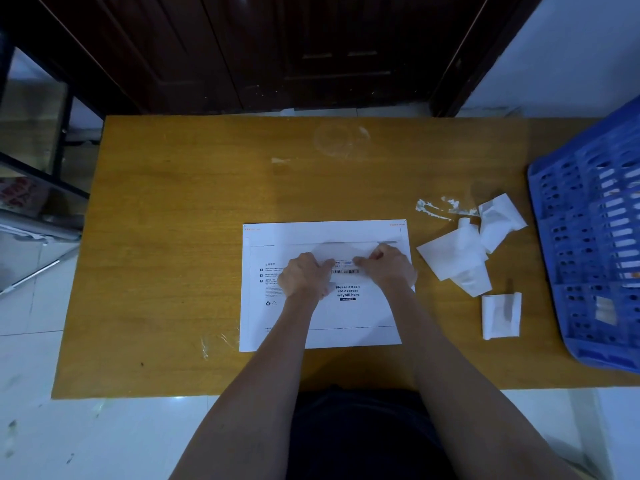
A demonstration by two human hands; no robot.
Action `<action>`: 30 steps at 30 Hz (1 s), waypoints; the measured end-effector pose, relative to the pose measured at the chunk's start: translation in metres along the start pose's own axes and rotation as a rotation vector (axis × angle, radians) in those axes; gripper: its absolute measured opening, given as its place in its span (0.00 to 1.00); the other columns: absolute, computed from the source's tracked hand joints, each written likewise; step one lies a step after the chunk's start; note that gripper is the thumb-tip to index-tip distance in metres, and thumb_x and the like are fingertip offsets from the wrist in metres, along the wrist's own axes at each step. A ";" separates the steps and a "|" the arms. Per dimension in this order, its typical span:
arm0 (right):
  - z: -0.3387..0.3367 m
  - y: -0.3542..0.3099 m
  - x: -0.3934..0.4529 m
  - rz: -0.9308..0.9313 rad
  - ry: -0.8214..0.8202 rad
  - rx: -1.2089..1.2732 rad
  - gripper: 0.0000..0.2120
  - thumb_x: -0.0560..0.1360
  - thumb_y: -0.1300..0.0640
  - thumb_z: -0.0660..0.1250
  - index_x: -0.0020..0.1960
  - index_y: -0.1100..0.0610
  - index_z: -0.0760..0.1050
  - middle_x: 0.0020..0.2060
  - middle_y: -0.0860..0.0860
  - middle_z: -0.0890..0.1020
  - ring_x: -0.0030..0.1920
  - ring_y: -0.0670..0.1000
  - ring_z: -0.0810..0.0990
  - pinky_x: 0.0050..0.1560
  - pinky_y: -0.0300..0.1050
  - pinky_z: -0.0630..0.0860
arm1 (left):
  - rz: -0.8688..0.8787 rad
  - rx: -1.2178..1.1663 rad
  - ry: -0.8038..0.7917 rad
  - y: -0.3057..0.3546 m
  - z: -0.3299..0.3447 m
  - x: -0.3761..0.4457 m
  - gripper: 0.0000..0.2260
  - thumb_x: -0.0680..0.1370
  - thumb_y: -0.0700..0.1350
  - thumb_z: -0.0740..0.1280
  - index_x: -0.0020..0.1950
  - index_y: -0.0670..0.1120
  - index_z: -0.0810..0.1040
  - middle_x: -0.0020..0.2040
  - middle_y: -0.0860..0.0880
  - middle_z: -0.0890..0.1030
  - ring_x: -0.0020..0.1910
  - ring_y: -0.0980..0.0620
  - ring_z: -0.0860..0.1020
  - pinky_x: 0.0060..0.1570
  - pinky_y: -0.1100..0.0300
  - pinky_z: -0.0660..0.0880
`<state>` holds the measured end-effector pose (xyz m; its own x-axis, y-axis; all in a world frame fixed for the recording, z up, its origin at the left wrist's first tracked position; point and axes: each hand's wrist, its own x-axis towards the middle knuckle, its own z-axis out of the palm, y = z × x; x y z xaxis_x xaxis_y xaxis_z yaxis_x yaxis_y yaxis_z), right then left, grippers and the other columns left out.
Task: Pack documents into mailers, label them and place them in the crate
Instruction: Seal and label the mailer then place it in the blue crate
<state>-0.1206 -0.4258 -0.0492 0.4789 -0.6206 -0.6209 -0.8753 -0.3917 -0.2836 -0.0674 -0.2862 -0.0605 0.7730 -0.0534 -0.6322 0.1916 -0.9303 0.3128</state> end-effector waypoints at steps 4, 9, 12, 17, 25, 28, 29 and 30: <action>-0.002 0.006 0.005 -0.002 -0.043 0.126 0.10 0.72 0.47 0.70 0.38 0.50 0.73 0.35 0.46 0.82 0.41 0.47 0.83 0.56 0.49 0.74 | -0.003 -0.042 -0.015 0.002 -0.001 -0.004 0.17 0.77 0.61 0.60 0.44 0.48 0.75 0.36 0.49 0.84 0.39 0.50 0.83 0.46 0.58 0.76; -0.004 0.007 -0.005 0.038 -0.058 0.159 0.14 0.68 0.44 0.72 0.39 0.51 0.71 0.31 0.45 0.81 0.40 0.47 0.83 0.52 0.48 0.73 | 0.065 -0.088 -0.035 -0.003 -0.008 -0.010 0.11 0.81 0.53 0.60 0.42 0.47 0.70 0.33 0.50 0.83 0.32 0.53 0.79 0.38 0.61 0.72; -0.006 0.007 -0.011 0.024 -0.084 0.102 0.16 0.66 0.43 0.74 0.44 0.51 0.72 0.36 0.46 0.81 0.43 0.47 0.82 0.50 0.47 0.74 | 0.101 -0.178 -0.109 -0.010 -0.007 -0.011 0.11 0.78 0.52 0.65 0.43 0.47 0.69 0.34 0.49 0.84 0.34 0.55 0.83 0.37 0.63 0.74; -0.009 0.010 -0.015 -0.054 -0.140 0.065 0.16 0.65 0.49 0.75 0.47 0.50 0.73 0.43 0.45 0.79 0.47 0.48 0.78 0.57 0.49 0.74 | 0.081 -0.276 -0.197 -0.013 -0.011 -0.012 0.15 0.73 0.51 0.73 0.43 0.48 0.67 0.35 0.50 0.84 0.37 0.59 0.82 0.33 0.65 0.66; -0.003 0.018 -0.026 -0.188 -0.176 -0.018 0.22 0.62 0.53 0.77 0.51 0.51 0.70 0.48 0.47 0.78 0.45 0.47 0.77 0.61 0.48 0.68 | 0.139 -0.258 -0.255 -0.019 -0.013 -0.013 0.21 0.66 0.46 0.78 0.46 0.47 0.67 0.39 0.49 0.84 0.43 0.54 0.79 0.38 0.60 0.70; -0.002 0.019 -0.032 -0.246 -0.194 -0.026 0.24 0.59 0.56 0.79 0.49 0.52 0.70 0.52 0.50 0.74 0.47 0.49 0.77 0.61 0.50 0.71 | 0.173 -0.286 -0.290 -0.023 -0.015 -0.012 0.23 0.63 0.42 0.80 0.47 0.46 0.68 0.43 0.45 0.84 0.47 0.48 0.81 0.44 0.53 0.73; -0.001 0.020 -0.034 -0.264 -0.203 -0.036 0.25 0.59 0.56 0.79 0.49 0.53 0.70 0.53 0.50 0.72 0.49 0.50 0.77 0.60 0.51 0.72 | 0.188 -0.290 -0.293 -0.025 -0.015 -0.011 0.24 0.62 0.41 0.80 0.47 0.46 0.68 0.45 0.43 0.83 0.48 0.46 0.81 0.45 0.53 0.73; 0.000 0.020 -0.035 -0.278 -0.208 -0.049 0.25 0.58 0.56 0.80 0.49 0.53 0.70 0.53 0.51 0.71 0.50 0.52 0.76 0.59 0.51 0.73 | 0.207 -0.292 -0.294 -0.026 -0.015 -0.011 0.24 0.61 0.41 0.81 0.46 0.46 0.68 0.46 0.43 0.83 0.48 0.46 0.80 0.45 0.52 0.73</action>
<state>-0.1550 -0.4118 -0.0328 0.6700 -0.3359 -0.6620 -0.7067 -0.5616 -0.4303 -0.0723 -0.2560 -0.0514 0.6168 -0.3667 -0.6965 0.2468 -0.7502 0.6134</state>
